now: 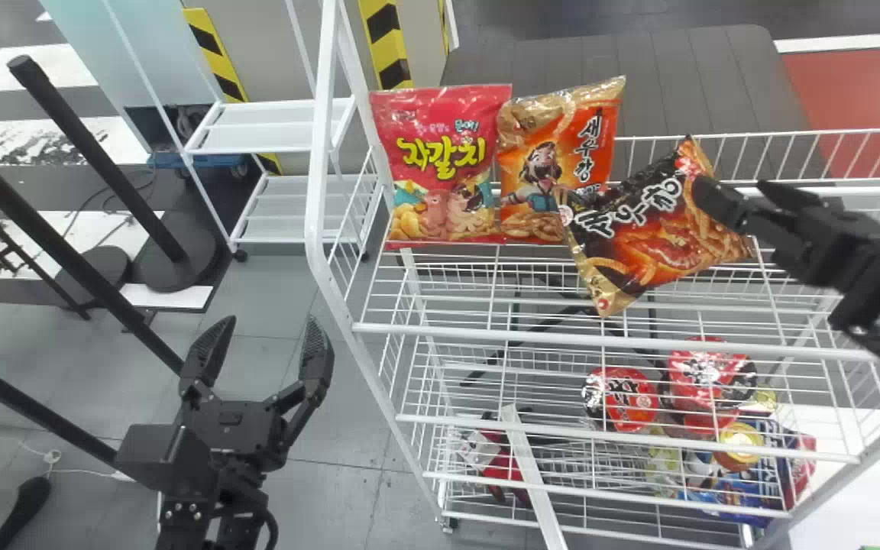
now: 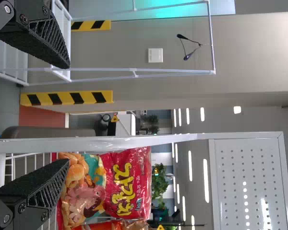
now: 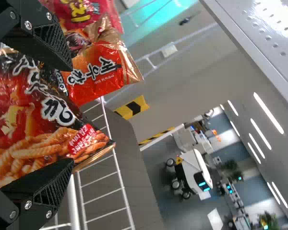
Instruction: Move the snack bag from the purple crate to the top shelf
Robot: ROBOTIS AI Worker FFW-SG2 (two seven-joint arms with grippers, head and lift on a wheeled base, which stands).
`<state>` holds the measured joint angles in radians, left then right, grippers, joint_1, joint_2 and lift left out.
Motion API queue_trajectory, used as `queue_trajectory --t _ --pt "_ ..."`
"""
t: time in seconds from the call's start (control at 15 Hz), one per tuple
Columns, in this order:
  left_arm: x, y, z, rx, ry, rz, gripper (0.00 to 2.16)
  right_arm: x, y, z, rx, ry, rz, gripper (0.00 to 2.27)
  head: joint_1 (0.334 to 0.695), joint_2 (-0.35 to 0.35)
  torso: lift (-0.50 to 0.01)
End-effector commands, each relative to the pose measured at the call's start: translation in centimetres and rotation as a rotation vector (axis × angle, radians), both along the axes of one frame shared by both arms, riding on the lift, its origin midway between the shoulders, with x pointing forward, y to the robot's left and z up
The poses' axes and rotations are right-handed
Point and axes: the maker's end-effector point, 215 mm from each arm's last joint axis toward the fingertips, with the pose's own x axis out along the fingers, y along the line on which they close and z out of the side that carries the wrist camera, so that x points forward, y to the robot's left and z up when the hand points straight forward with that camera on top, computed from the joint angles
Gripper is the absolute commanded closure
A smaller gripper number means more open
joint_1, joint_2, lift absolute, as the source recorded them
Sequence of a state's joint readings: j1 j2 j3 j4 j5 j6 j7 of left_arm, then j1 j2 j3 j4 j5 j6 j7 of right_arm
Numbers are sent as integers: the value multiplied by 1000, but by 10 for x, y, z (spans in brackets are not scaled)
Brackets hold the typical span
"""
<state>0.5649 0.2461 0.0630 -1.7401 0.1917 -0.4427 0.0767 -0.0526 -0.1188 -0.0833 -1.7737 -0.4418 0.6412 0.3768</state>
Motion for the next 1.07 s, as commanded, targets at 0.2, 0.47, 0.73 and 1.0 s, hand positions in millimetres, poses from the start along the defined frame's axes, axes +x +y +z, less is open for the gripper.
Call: queue_trajectory --t 0.2,0.47,0.73,1.0 --pt "-7 8 4 2 -4 19 130 24 -35 30 -170 116 123 154 695 171 3" --pt "-17 20 6 9 -5 46 130 43 -41 54 -298 -1 174 144 695 158 3" --pt "-20 21 8 11 -4 53 130 52 -40 79 -420 -160 305 117 695 158 3" --pt "-22 22 7 13 2 58 130 40 -28 90 -528 -259 444 76 695 166 3"
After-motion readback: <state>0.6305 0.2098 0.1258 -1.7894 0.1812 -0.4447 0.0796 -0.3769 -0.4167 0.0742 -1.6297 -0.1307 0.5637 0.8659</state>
